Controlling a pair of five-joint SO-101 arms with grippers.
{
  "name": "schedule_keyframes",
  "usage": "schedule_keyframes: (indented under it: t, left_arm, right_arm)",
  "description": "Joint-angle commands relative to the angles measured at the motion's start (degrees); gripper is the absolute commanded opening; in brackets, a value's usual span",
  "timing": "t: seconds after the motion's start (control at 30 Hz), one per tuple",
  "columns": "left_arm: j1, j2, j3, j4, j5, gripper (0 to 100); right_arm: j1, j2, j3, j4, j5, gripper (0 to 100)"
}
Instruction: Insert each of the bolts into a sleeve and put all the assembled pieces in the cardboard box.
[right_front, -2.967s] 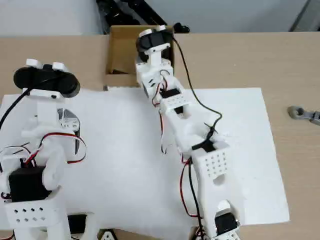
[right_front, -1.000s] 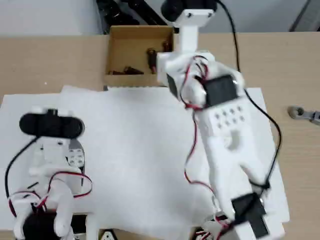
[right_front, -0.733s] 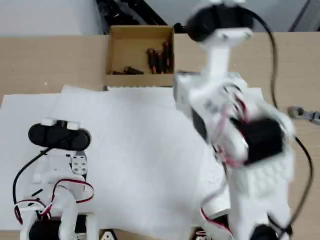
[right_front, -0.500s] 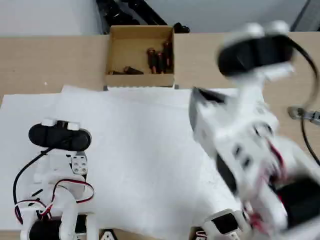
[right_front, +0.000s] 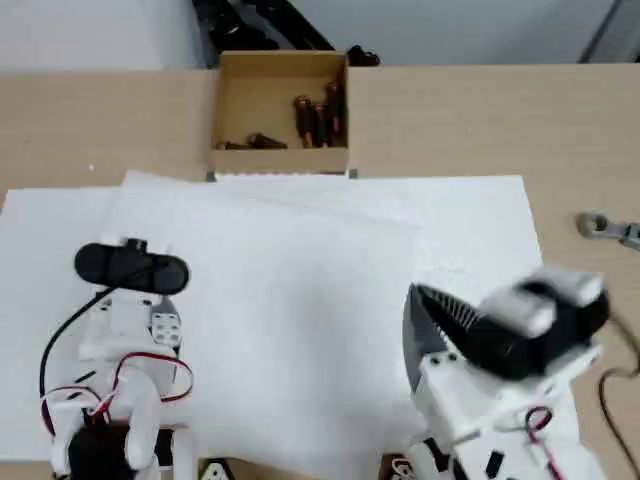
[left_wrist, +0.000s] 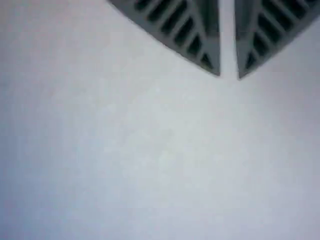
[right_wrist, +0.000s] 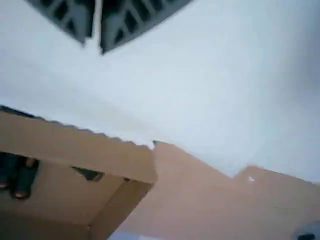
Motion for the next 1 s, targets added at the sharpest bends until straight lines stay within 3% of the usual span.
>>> schedule_keyframes:
  t: [0.0,0.27,0.4,0.53,0.73,0.97]
  left_arm:
    - [-0.4,-0.3,1.1,-1.6,-0.6,2]
    - [-0.7,-0.3,4.3,-3.3,-0.3,1]
    - [-7.0,-0.3,9.2,-7.9,1.3,1]
    - [-15.3,-0.3,12.9,-13.9,7.6,1]
    - [-14.8,-0.3,17.5,-14.4,8.3,1]
    - [-14.7,-0.3,20.6,-14.7,8.4,1]
  right_arm:
    - [0.4,-9.9,11.5,-0.7,3.7,0.4]
    - [9.3,-8.9,18.8,-3.2,1.1,0.4]
    - [11.7,-9.1,24.8,-3.6,1.1,0.4]
    - [11.6,-9.1,26.6,-4.1,1.3,0.4]
    - [12.0,-9.1,30.6,-3.9,11.7,0.5]
    - [14.1,-9.1,36.2,-7.7,12.9,0.5]
